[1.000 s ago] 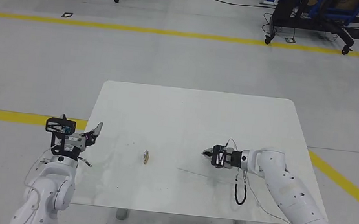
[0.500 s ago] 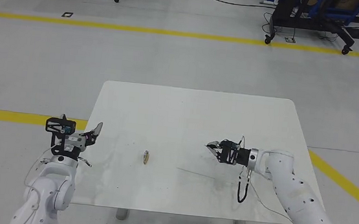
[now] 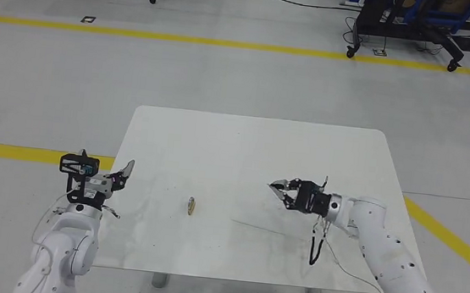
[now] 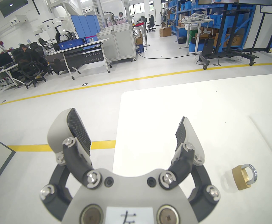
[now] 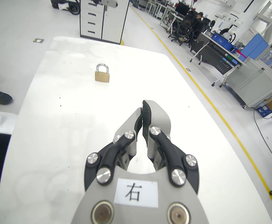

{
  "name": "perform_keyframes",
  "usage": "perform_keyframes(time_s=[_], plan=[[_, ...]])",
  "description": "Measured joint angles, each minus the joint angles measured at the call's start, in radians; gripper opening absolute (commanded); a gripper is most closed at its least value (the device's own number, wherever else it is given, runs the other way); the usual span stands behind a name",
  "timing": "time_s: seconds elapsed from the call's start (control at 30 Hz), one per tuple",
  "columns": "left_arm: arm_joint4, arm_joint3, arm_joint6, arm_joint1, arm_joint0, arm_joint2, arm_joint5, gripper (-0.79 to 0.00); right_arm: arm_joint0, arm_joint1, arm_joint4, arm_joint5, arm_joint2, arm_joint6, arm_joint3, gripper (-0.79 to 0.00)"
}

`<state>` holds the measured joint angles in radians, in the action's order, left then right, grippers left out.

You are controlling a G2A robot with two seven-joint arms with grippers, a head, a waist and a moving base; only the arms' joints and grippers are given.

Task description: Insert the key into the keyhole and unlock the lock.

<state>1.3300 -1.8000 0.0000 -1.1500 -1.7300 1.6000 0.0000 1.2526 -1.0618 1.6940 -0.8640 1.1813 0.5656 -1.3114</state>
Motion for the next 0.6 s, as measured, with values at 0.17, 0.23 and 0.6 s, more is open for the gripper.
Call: perform_keyframes(time_s=[0.17, 0.23, 0.6], plan=[[0.000, 0.000, 0.000, 0.000, 0.000, 0.000, 0.000, 0.000, -0.003, -0.003, -0.183, -0.142, 0.000, 0.040, 0.018, -0.785], [0.000, 0.000, 0.000, 0.000, 0.000, 0.000, 0.000, 0.000, -0.001, 0.000, -0.225, -0.151, -0.013, 0.021, 0.006, -0.785], [0.000, 0.000, 0.000, 0.000, 0.000, 0.000, 0.000, 0.000, 0.007, 0.006, -0.275, -0.148, -0.027, 0.002, -0.010, -0.785]])
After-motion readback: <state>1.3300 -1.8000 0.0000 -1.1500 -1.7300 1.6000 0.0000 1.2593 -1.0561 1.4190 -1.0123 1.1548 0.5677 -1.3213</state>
